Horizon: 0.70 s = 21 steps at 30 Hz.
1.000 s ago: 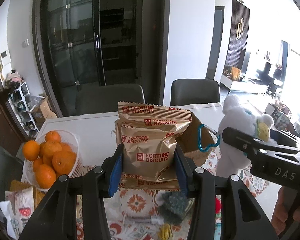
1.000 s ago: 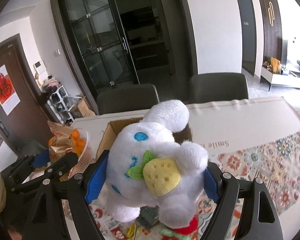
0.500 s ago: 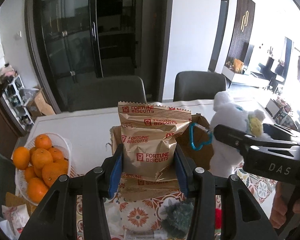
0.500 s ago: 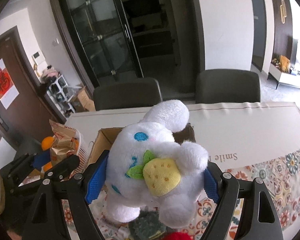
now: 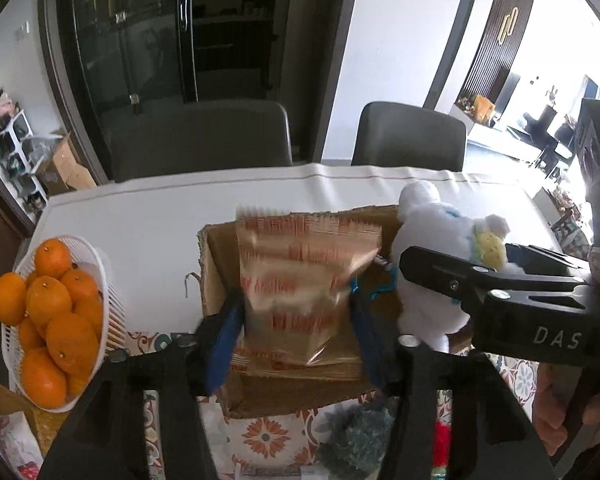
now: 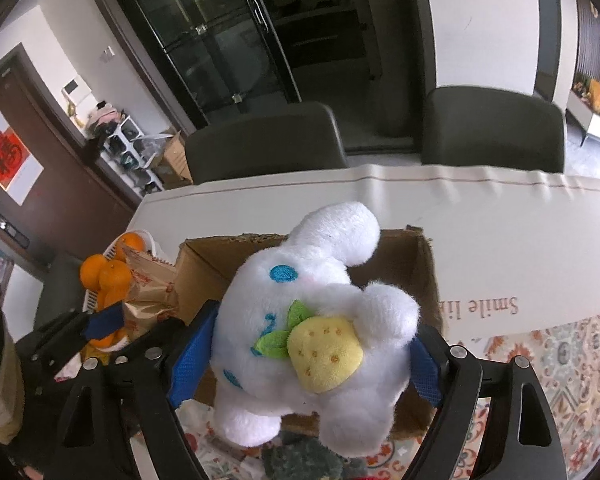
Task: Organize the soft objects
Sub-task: 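Carry both items over the cardboard box and open both tools to drop them, then move both tools back toward the remaining items on the runner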
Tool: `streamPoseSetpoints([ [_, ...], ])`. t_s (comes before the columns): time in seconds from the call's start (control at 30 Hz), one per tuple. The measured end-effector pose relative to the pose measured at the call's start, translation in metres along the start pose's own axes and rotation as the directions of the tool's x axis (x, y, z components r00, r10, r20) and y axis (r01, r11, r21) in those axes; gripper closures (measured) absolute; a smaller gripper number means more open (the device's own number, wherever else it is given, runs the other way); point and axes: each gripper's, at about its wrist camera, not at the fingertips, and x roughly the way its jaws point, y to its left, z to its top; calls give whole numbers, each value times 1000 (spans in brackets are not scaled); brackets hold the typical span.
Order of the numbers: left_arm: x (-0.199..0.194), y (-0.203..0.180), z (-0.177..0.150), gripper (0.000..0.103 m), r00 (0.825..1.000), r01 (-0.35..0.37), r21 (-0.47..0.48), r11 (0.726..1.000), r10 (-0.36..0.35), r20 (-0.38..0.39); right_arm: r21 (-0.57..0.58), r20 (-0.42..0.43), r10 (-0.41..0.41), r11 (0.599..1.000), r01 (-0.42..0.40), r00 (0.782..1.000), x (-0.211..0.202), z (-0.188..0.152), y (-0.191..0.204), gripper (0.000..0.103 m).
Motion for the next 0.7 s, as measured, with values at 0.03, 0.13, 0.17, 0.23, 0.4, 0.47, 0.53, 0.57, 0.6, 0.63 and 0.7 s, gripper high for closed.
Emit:
streamPoseSetpoints([
  [0.03, 3, 0, 0, 37, 1000, 2, -3, 1000, -2, -9, 11, -4, 7, 1000, -7, 1000, 2, -1, -3, 17],
  [0.13, 5, 0, 0, 34, 1000, -15, -7, 1000, 15, -15, 26, -2, 13, 1000, -13, 1000, 4, 2, -5, 12],
  [0.17, 4, 0, 0, 34, 1000, -24, -5, 1000, 24, -14, 23, 3, -4, 1000, 4, 1000, 3, 1, -5, 10],
  [0.23, 1, 0, -2, 34, 999, -53, -1, 999, 53, -4, 13, 20, -47, 999, 47, 999, -2, 0, -3, 10],
  [0.4, -11, -1, -7, 34, 994, -106, 8, 994, 105, 25, -3, 65, -135, 991, 136, 989, -20, -6, 1, 10],
  [0.47, -18, -1, -9, 34, 992, -122, -1, 993, 122, 36, 3, 74, -158, 987, 158, 985, -27, -10, 2, 10],
  [0.53, -27, -1, -13, 34, 989, -138, -2, 990, 138, 55, 9, 85, -179, 984, 179, 980, -35, -15, 2, 10],
  [0.57, -31, -2, -14, 34, 987, -151, -1, 989, 150, 61, 11, 89, -196, 981, 196, 977, -40, -18, 2, 10],
  [0.6, -34, -2, -16, 34, 985, -160, -1, 987, 160, 67, 13, 92, -205, 979, 205, 974, -44, -20, 3, 10],
  [0.63, -39, -4, -18, 34, 983, -165, -1, 986, 165, 76, 14, 99, -212, 977, 212, 972, -49, -24, 4, 10],
  [0.7, -46, -6, -23, 34, 981, -176, 2, 984, 175, 84, 14, 102, -221, 975, 221, 970, -55, -27, 7, 10],
])
